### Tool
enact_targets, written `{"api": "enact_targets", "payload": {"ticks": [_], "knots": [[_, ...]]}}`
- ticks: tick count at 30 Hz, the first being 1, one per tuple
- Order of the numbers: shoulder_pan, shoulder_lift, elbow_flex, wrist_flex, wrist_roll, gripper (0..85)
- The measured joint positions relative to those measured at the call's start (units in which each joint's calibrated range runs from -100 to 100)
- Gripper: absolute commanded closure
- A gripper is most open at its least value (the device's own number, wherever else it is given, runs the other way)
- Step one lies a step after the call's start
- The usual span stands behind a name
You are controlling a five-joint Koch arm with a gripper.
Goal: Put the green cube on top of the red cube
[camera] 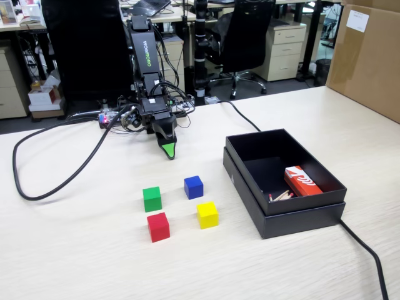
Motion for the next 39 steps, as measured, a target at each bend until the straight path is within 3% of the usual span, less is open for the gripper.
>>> {"api": "enact_targets", "payload": {"ticks": [29,39], "knots": [[-0.1,0.0,0.5,-0.6,-0.1,36.8],[-0.5,-1.3,17.6,-29.4,-0.2,38.2]]}}
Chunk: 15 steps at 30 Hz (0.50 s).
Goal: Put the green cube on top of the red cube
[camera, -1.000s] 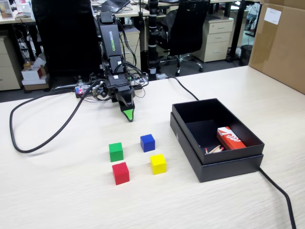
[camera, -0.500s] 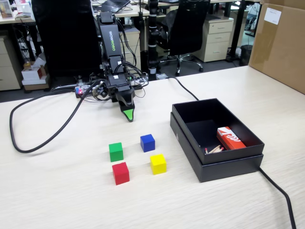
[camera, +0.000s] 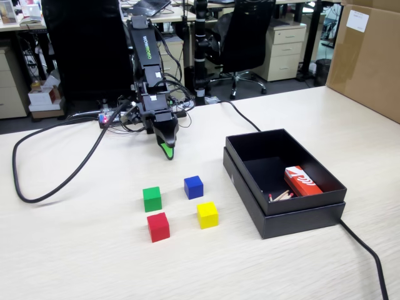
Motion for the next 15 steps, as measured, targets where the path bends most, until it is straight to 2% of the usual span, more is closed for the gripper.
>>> {"api": "enact_targets", "payload": {"ticks": [4,5,7,11,15], "knots": [[-0.8,0.1,10.7,-15.3,0.0,38.2],[-0.9,1.3,15.1,-22.1,0.0,38.2],[-1.0,2.5,17.6,-24.9,0.0,38.2],[-1.9,11.5,31.1,-33.4,-2.2,38.3],[-2.8,19.8,38.5,-36.0,-3.0,38.3]]}}
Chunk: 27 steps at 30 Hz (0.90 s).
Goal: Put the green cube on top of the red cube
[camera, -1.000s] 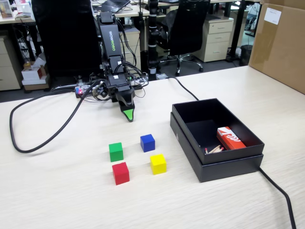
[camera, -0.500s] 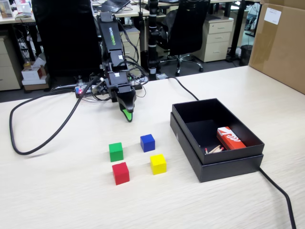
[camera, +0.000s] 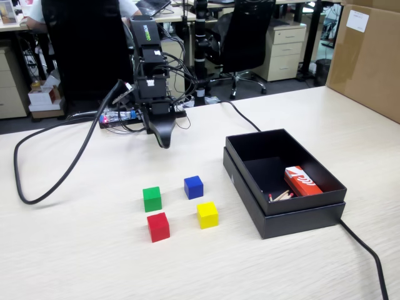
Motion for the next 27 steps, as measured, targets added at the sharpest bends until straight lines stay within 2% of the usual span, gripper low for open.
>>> {"api": "enact_targets", "payload": {"ticks": [9,14,17,27], "knots": [[-2.2,26.7,22.8,-6.7,-2.3,39.6],[-3.4,40.4,35.4,-6.7,-3.6,41.0],[-4.4,48.7,39.5,-6.7,-4.5,40.8],[-4.9,58.9,42.4,-6.7,-5.4,40.8]]}}
